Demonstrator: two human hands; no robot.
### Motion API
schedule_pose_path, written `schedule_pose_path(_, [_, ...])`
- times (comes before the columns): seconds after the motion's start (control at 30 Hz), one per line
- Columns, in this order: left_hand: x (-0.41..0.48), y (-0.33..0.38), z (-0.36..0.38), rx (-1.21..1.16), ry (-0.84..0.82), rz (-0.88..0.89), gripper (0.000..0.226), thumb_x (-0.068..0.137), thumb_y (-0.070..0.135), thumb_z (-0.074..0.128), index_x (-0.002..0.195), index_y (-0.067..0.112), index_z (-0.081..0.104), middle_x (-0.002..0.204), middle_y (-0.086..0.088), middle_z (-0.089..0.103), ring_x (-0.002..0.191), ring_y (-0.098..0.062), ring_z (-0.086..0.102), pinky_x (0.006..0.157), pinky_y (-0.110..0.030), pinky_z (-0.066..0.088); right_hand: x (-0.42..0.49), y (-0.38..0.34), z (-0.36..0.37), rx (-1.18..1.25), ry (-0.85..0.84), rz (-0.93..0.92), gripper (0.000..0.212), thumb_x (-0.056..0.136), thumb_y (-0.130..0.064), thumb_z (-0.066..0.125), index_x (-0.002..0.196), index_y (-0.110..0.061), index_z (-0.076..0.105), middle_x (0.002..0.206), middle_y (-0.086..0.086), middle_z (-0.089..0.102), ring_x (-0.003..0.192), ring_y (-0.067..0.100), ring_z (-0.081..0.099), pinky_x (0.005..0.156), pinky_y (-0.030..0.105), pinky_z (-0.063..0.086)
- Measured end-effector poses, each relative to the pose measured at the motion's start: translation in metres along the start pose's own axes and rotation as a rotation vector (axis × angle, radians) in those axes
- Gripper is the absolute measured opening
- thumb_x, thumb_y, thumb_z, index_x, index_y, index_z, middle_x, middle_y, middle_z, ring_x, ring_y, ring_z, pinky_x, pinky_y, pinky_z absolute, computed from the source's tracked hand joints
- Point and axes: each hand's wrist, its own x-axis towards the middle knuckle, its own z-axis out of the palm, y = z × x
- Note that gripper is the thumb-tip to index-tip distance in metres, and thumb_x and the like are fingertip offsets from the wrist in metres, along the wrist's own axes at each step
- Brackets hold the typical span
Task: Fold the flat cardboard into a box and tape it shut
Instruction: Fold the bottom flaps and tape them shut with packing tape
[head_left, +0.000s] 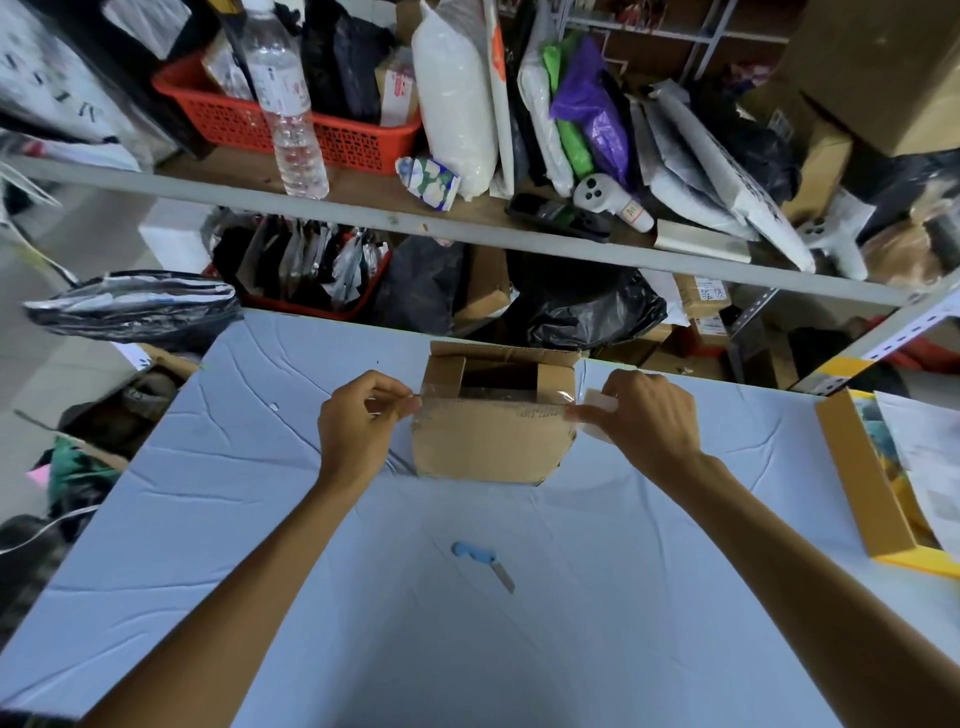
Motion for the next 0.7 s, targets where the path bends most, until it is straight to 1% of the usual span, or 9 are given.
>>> schedule_pose_path(0.07, [-0.001, 0.0, 0.004, -0.04, 0.0, 0.007, 0.008, 0.08, 0.018, 0.073, 0.082, 0.014, 0.065, 0.077, 0.007, 0.066, 0.074, -0.01, 0.064, 0.067, -0.017, 0.05, 0.001, 0.001, 0.005, -0.006, -0.004, 0.01, 0.057, 0.074, -0.068, 0.061, 0.073, -0.012, 0.06, 0.065, 0.003, 0.058, 0.058, 0.022, 0.049, 0.047, 0.027, 0.025])
schedule_pose_path(0.2, [0.0, 0.002, 0.011, -0.104, 0.003, 0.029, 0.007, 0.083, 0.015, 0.07, 0.084, 0.012, 0.063, 0.08, 0.007, 0.066, 0.079, -0.007, 0.063, 0.069, -0.006, 0.047, 0.003, 0.002, 0.011, -0.024, 0.014, 0.027, 0.058, 0.077, -0.069, 0.057, 0.076, -0.011, 0.061, 0.068, 0.004, 0.062, 0.059, 0.023, 0.05, 0.048, 0.027, 0.024])
schedule_pose_path(0.27, [0.001, 0.002, 0.013, -0.106, -0.005, 0.046, 0.008, 0.084, 0.016, 0.069, 0.086, 0.012, 0.062, 0.082, 0.006, 0.066, 0.081, -0.007, 0.062, 0.069, -0.004, 0.046, 0.004, 0.004, 0.012, -0.03, 0.014, 0.024, 0.058, 0.078, -0.068, 0.057, 0.081, -0.011, 0.062, 0.073, 0.006, 0.067, 0.06, 0.023, 0.052, 0.049, 0.026, 0.027])
schedule_pose_path(0.3, [0.0, 0.001, 0.013, -0.103, -0.008, 0.061, 0.009, 0.084, 0.016, 0.068, 0.088, 0.012, 0.062, 0.085, 0.005, 0.066, 0.082, -0.007, 0.062, 0.07, -0.004, 0.046, 0.005, 0.004, 0.013, -0.022, 0.015, 0.015, 0.057, 0.079, -0.068, 0.057, 0.089, -0.011, 0.064, 0.079, 0.008, 0.069, 0.064, 0.025, 0.057, 0.051, 0.026, 0.031])
schedule_pose_path(0.37, [-0.001, 0.001, 0.014, -0.085, -0.002, 0.101, 0.011, 0.085, 0.015, 0.068, 0.09, 0.008, 0.062, 0.091, 0.0, 0.064, 0.083, -0.009, 0.062, 0.07, -0.007, 0.049, 0.006, 0.003, 0.013, 0.0, 0.023, -0.008, 0.06, 0.08, -0.065, 0.058, 0.114, -0.016, 0.063, 0.096, 0.009, 0.073, 0.081, 0.028, 0.066, 0.058, 0.026, 0.037])
schedule_pose_path(0.43, [0.0, 0.001, 0.015, -0.067, 0.021, 0.131, 0.012, 0.084, 0.013, 0.068, 0.091, 0.005, 0.062, 0.095, -0.002, 0.062, 0.083, -0.013, 0.061, 0.071, -0.013, 0.051, 0.006, 0.002, 0.014, 0.008, 0.022, -0.035, 0.06, 0.082, -0.063, 0.057, 0.128, -0.023, 0.057, 0.109, 0.007, 0.072, 0.094, 0.028, 0.067, 0.062, 0.025, 0.037])
schedule_pose_path(0.5, [0.001, 0.0, 0.014, -0.067, 0.027, 0.125, 0.01, 0.085, 0.014, 0.068, 0.089, 0.006, 0.063, 0.093, -0.003, 0.065, 0.083, -0.015, 0.062, 0.071, -0.018, 0.052, 0.007, 0.002, 0.014, 0.019, 0.009, -0.046, 0.057, 0.084, -0.061, 0.056, 0.128, -0.025, 0.058, 0.112, 0.006, 0.071, 0.097, 0.027, 0.066, 0.062, 0.025, 0.036])
schedule_pose_path(0.63, [0.001, -0.002, 0.013, -0.056, 0.011, 0.092, 0.007, 0.087, 0.014, 0.065, 0.087, 0.007, 0.064, 0.085, -0.002, 0.068, 0.082, -0.018, 0.064, 0.073, -0.026, 0.054, 0.009, 0.003, 0.016, 0.03, 0.014, -0.048, 0.052, 0.083, -0.059, 0.058, 0.122, -0.023, 0.062, 0.11, 0.006, 0.071, 0.097, 0.027, 0.065, 0.061, 0.026, 0.034])
schedule_pose_path(0.7, [0.001, -0.003, 0.013, -0.059, 0.011, 0.093, 0.006, 0.086, 0.013, 0.066, 0.086, 0.007, 0.064, 0.084, -0.002, 0.068, 0.08, -0.016, 0.064, 0.072, -0.025, 0.055, 0.01, 0.004, 0.016, 0.015, 0.006, -0.05, 0.051, 0.084, -0.059, 0.057, 0.121, -0.024, 0.063, 0.11, 0.005, 0.071, 0.097, 0.026, 0.065, 0.061, 0.026, 0.035])
